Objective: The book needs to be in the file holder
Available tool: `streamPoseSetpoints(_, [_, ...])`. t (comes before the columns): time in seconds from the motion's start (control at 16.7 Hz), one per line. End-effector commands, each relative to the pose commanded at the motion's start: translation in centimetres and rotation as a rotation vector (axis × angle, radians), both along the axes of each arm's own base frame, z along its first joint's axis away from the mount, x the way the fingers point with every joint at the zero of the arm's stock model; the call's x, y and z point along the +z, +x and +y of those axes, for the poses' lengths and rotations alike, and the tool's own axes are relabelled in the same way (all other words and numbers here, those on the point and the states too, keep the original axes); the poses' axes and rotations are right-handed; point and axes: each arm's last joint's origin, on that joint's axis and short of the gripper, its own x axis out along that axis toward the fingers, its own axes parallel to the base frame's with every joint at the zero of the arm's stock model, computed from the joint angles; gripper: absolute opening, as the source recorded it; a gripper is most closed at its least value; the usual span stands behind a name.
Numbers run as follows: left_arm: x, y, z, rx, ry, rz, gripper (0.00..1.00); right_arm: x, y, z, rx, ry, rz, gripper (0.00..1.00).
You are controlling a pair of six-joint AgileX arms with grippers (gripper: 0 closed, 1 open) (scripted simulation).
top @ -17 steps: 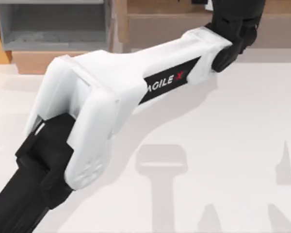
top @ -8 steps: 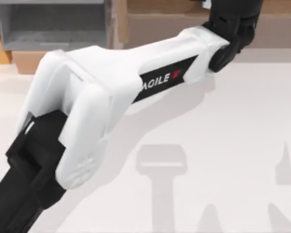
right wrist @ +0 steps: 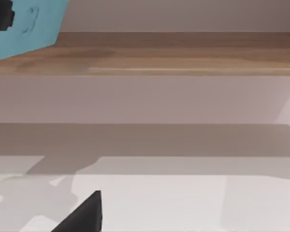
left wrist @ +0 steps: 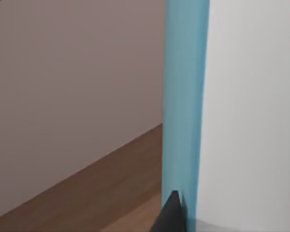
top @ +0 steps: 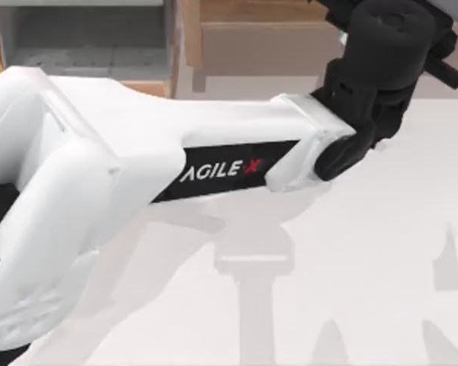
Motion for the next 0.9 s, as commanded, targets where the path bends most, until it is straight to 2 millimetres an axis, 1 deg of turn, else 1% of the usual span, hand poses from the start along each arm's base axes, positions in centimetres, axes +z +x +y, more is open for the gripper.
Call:
streamPoseSetpoints(0.12, [0.3,-3.7,0.6,-0.125,0.092,-0.046,0.00,0.0,0.0,0.0,0.000,0.000,0.000,1.00])
streamPoseSetpoints(0.24, [0.7,-7.1,1.7,-0.242,0.171,-0.112,0.00,0.0,0.0,0.0,0.000,0.000,0.000,1.00])
streamPoseSetpoints(0.36, [1.0,-9.9,3.2,-0.342,0.239,-0.193,0.00,0.0,0.0,0.0,0.000,0.000,0.000,1.00])
streamPoseSetpoints(0.48, [1.0,-11.8,4.9,-0.414,0.301,-0.281,0.00,0.0,0.0,0.0,0.000,0.000,0.000,1.00])
streamPoseSetpoints(0.66, [0.5,-13.3,7.7,-0.473,0.398,-0.398,0.00,0.0,0.0,0.0,0.000,0.000,0.000,1.00])
streamPoseSetpoints(0.78, [-0.4,-13.2,9.7,-0.480,0.477,-0.444,0.00,0.0,0.0,0.0,0.000,0.000,0.000,1.00])
streamPoseSetpoints(0.9, [-1.8,-12.5,12.1,-0.461,0.571,-0.459,0.00,0.0,0.0,0.0,0.000,0.000,0.000,1.00])
